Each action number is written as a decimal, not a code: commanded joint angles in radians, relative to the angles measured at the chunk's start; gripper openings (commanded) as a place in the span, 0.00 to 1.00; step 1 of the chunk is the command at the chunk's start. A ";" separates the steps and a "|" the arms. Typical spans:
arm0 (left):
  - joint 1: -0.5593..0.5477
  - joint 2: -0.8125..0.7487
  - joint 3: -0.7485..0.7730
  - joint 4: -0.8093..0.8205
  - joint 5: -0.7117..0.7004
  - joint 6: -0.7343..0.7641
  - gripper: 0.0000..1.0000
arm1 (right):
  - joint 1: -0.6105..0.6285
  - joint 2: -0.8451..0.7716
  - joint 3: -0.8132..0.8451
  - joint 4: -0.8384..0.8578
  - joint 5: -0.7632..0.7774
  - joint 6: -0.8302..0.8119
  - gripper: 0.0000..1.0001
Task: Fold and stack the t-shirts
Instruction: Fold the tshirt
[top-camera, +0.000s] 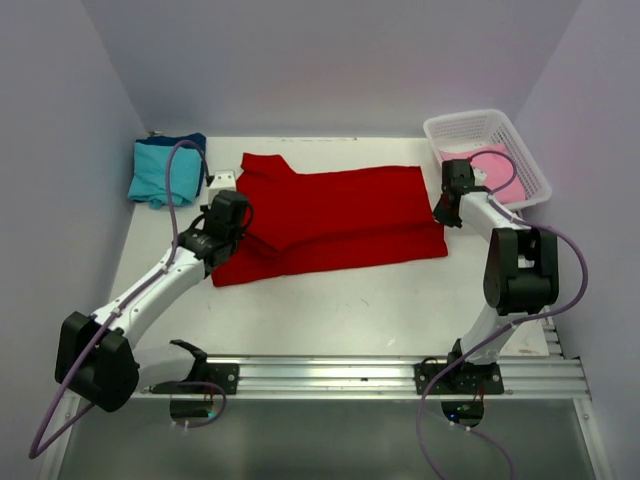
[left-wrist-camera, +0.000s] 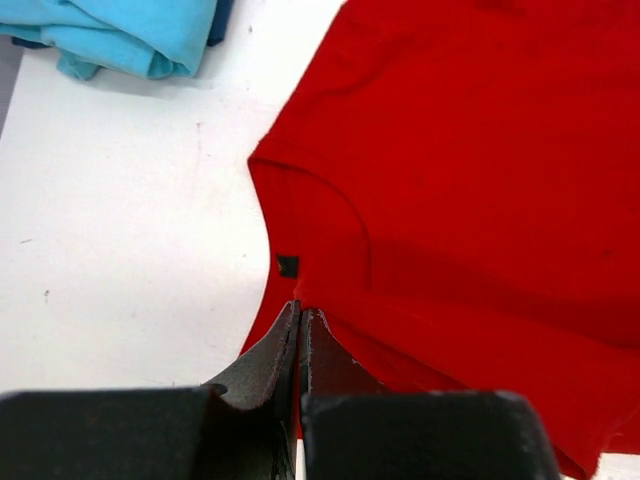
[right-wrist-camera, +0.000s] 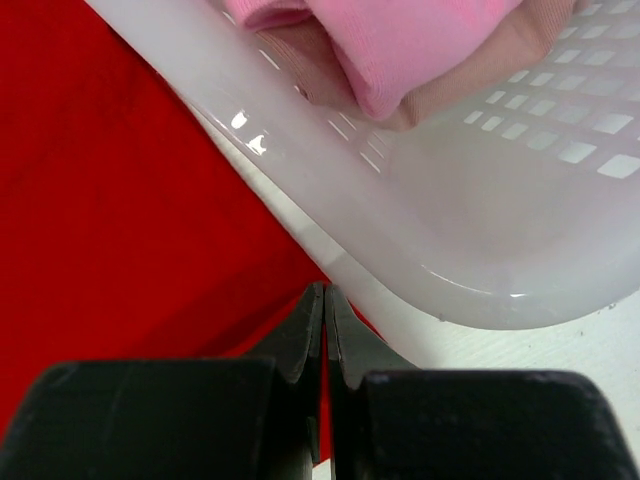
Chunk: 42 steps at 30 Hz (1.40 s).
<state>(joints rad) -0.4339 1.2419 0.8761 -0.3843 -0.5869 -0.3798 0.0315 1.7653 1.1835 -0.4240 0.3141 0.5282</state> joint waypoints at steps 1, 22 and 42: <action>0.011 -0.065 0.027 -0.031 -0.050 -0.011 0.00 | -0.005 -0.021 0.010 0.070 -0.009 -0.019 0.00; 0.024 -0.026 -0.023 -0.001 -0.037 -0.022 0.00 | -0.005 0.074 0.080 0.085 -0.132 -0.053 0.00; 0.035 -0.226 -0.046 0.052 0.091 -0.028 1.00 | 0.088 -0.317 -0.097 0.188 -0.159 -0.161 0.99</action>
<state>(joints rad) -0.4061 1.0492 0.8295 -0.3702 -0.5724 -0.4011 0.0769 1.4952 1.1160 -0.2619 0.1638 0.4145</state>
